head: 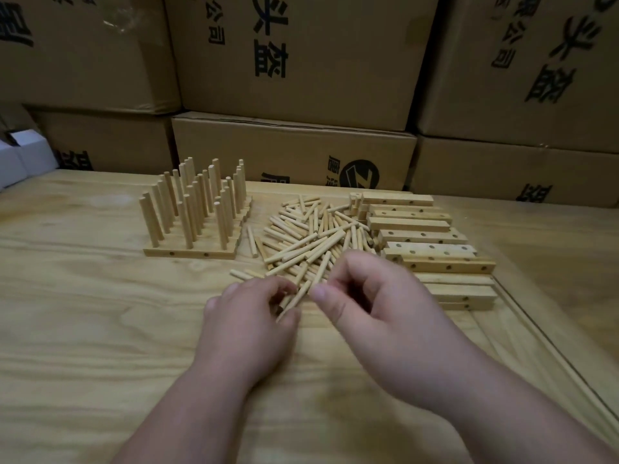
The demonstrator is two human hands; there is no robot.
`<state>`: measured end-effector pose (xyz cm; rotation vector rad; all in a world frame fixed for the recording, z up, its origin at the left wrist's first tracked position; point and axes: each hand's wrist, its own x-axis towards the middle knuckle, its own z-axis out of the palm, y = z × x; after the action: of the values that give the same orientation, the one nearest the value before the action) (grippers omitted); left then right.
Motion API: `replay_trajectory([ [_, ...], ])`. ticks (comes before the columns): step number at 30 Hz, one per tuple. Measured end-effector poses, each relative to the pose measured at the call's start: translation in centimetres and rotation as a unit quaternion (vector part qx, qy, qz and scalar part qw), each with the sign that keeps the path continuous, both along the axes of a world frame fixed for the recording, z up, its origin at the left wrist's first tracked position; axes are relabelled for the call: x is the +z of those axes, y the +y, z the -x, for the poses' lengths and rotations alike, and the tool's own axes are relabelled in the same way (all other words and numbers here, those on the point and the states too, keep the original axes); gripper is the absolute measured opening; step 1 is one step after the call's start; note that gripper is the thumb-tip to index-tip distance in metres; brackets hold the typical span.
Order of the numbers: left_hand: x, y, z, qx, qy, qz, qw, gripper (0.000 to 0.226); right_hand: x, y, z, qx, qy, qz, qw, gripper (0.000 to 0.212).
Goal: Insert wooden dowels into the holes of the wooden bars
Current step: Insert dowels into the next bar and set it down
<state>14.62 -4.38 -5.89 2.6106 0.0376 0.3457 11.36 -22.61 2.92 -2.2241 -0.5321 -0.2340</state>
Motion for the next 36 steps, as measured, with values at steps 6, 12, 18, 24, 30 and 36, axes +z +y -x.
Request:
replay_trajectory([
  [6, 0.1, -0.5, 0.2, -0.020, -0.019, 0.030, 0.999, 0.021, -2.9, -5.8, -4.2, -0.190, -0.023, -0.001, 0.982, 0.018],
  [12, 0.2, -0.5, 0.3, -0.038, -0.011, 0.057, 0.998, 0.019, -5.2, -10.6, -6.3, -0.321, -0.080, 0.052, 0.942, 0.025],
  [18, 0.2, -0.4, 0.3, -0.037, -0.003, 0.050, 0.998, 0.018, -6.2, -10.4, -6.9, -0.316, -0.051, 0.230, 0.919, 0.042],
  [24, 0.0, -0.3, 0.2, -0.038, -0.005, 0.065, 0.997, 0.015, -6.0, -10.0, -6.3, -0.277, -0.082, 0.225, 0.931, 0.029],
  [30, 0.0, -0.2, 0.0, -0.037, -0.005, 0.095, 0.995, 0.012, -6.0, -9.9, -4.9, -0.227, -0.073, 0.225, 0.945, 0.044],
  [36, 0.2, -0.1, 0.2, -0.038, -0.005, 0.107, 0.994, 0.012, -6.2, -10.0, -4.3, -0.193, -0.053, 0.255, 0.946, 0.034],
])
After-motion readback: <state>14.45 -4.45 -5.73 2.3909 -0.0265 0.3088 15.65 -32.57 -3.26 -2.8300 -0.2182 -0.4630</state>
